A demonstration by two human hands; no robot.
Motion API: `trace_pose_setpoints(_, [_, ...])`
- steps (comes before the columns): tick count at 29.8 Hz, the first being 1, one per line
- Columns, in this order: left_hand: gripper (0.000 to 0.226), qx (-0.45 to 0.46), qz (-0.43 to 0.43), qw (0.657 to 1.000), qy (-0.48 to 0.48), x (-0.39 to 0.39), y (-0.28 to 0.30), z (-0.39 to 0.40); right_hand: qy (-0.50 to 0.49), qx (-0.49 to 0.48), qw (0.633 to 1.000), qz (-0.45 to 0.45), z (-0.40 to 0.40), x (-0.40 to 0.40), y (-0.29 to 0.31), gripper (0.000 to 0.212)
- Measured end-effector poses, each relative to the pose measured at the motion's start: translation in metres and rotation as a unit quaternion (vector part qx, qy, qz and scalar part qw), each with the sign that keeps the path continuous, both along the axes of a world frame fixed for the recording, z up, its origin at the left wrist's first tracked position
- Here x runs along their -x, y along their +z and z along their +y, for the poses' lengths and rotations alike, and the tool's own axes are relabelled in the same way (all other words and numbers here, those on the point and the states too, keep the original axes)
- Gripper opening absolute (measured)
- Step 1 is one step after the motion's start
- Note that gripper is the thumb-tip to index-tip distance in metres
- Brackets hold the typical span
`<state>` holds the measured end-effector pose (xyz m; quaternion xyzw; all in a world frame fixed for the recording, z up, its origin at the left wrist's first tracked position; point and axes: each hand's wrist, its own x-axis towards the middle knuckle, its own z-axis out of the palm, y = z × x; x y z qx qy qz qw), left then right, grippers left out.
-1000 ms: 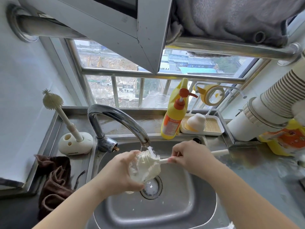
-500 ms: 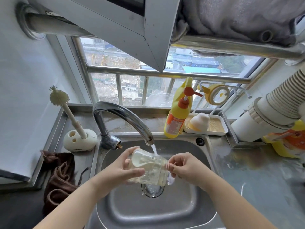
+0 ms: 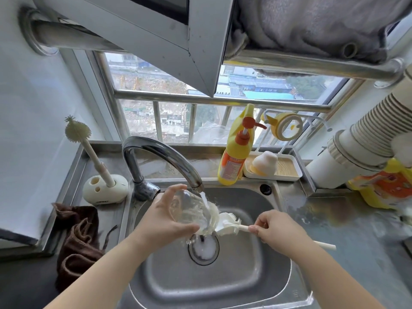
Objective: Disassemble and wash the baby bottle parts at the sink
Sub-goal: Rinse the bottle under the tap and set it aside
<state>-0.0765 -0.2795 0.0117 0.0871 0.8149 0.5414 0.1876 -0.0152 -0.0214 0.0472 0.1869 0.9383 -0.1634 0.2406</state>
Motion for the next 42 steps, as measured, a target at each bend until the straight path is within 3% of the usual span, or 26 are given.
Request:
trace_pose_setpoints(6, [0.087,0.024,0.018,1.0,-0.008,0.0,0.004,0.024,-0.06,0.022,0.998,0.024,0.016,-0.019,0.003,0.023])
trace_pose_setpoints(11, [0.08,0.005,0.009,0.999,-0.039,-0.003,0.013,0.042,-0.099,0.078,0.99,0.068,0.022,-0.031,0.01,0.022])
trace_pose_setpoints(15, [0.082,-0.015,-0.036,0.997,-0.06,-0.008,0.011,0.038,-0.133,0.168,0.973,0.088,0.019,-0.035,0.012,0.02])
trace_pose_setpoints(20, [0.084,-0.02,-0.077,0.989,-0.123,-0.015,0.005,0.018,-0.089,0.238,0.964,0.082,-0.007,-0.022,0.008,0.021])
trace_pose_setpoints(23, [0.077,0.03,-0.057,0.985,-0.162,-0.022,0.004,0.005,-0.039,0.226,0.97,0.077,-0.026,-0.012,0.002,0.019])
trace_pose_setpoints(27, [0.058,-0.018,-0.114,0.985,-0.127,-0.016,0.008,-0.014,0.018,0.213,0.973,0.082,-0.041,0.001,0.006,0.017])
trace_pose_setpoints(29, [0.058,0.019,-0.106,0.986,-0.131,-0.009,0.009,-0.02,0.071,0.176,0.978,0.088,-0.048,0.006,0.012,0.015])
trace_pose_setpoints(34, [0.103,0.175,-0.03,0.969,-0.171,0.0,0.008,-0.017,0.157,0.086,0.978,0.106,-0.066,0.019,0.025,0.022])
trace_pose_setpoints(39, [0.069,0.185,0.014,0.972,-0.147,0.0,0.007,-0.014,0.18,0.105,0.977,0.05,-0.058,0.023,0.029,0.018])
trace_pose_setpoints(42, [0.064,0.151,0.012,0.979,-0.137,0.0,0.004,-0.016,0.177,0.04,0.982,0.05,-0.035,0.033,0.036,0.018])
